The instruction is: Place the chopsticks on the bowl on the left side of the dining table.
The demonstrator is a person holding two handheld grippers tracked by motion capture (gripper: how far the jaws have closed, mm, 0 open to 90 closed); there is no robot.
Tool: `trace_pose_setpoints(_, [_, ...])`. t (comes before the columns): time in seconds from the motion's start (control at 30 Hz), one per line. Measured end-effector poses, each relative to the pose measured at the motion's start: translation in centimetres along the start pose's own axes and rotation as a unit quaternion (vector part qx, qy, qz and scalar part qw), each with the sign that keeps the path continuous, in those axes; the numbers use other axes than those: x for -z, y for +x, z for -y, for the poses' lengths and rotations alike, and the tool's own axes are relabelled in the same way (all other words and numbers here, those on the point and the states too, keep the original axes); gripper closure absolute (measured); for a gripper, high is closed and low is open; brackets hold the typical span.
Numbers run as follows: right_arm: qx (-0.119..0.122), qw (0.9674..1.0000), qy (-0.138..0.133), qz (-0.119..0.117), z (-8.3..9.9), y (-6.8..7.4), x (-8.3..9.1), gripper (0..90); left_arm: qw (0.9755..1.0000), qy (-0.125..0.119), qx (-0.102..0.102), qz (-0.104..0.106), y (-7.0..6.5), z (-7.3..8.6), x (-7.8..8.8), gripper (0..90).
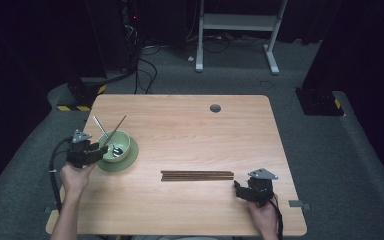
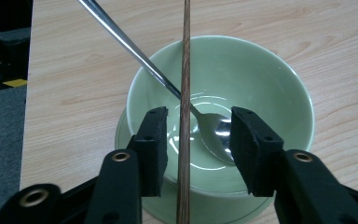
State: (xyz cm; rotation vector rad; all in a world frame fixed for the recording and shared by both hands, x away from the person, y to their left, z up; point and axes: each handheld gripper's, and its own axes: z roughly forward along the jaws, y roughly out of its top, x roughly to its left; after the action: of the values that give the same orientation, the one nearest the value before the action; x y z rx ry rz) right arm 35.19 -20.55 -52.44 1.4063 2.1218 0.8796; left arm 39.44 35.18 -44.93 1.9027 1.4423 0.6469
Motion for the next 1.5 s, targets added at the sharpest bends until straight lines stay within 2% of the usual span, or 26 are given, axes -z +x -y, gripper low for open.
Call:
trace_pose_setpoints(0.17, [0.0, 1.0, 0.0, 0.0, 0.0, 0.0, 0.0, 20.1, 0.9998, -0.01, 0.013, 0.008, -0.3, -0.3, 0.3, 50.3])
trace_pose_setpoints(0.2, [0.0, 1.0, 0.0, 0.0, 0.0, 0.0, 0.0, 20.1, 0.9984, -0.036, 0.045, 0.006, -0.9, -0.3, 0.0, 49.4])
trace_pose_setpoints(0.27, [-0.002, 1.0, 0.0, 0.0, 0.0, 0.0, 0.0, 20.1, 0.9984, -0.037, 0.04, 0.01, -1.0, -0.5, 0.2, 47.0])
trace_pose_setpoints(0.3, [0.0, 1.0, 0.0, 0.0, 0.0, 0.0, 0.0, 20.1, 0.9996, -0.021, 0.017, 0.014, -0.7, -0.6, 0.5, 47.0])
trace_pose_setpoints(0.43, [0.0, 1.0, 0.0, 0.0, 0.0, 0.0, 0.0, 20.1, 0.9983, -0.036, 0.035, 0.029, -1.0, -1.0, 0.7, 44.6])
trace_pose_setpoints(0.83, [-0.002, 1.0, 0.0, 0.0, 0.0, 0.0, 0.0, 20.1, 0.9977, -0.048, 0.034, 0.035, -1.7, -1.4, 0.6, 36.1])
trace_pose_setpoints(1.13, [-0.002, 1.0, 0.0, 0.0, 0.0, 0.0, 0.0, 20.1, 0.9958, -0.069, 0.04, 0.046, -2.5, -1.6, 0.7, 33.5])
trace_pose_setpoints(1.33, [-0.002, 1.0, 0.0, 0.0, 0.0, 0.0, 0.0, 20.1, 0.995, -0.07, 0.042, 0.057, -3.3, -1.9, 0.5, 32.5])
trace_pose_setpoints(1.5, [-0.002, 1.0, 0.0, 0.0, 0.0, 0.0, 0.0, 20.1, 0.9949, -0.06, 0.04, 0.071, -3.5, -2.0, 0.1, 29.8])
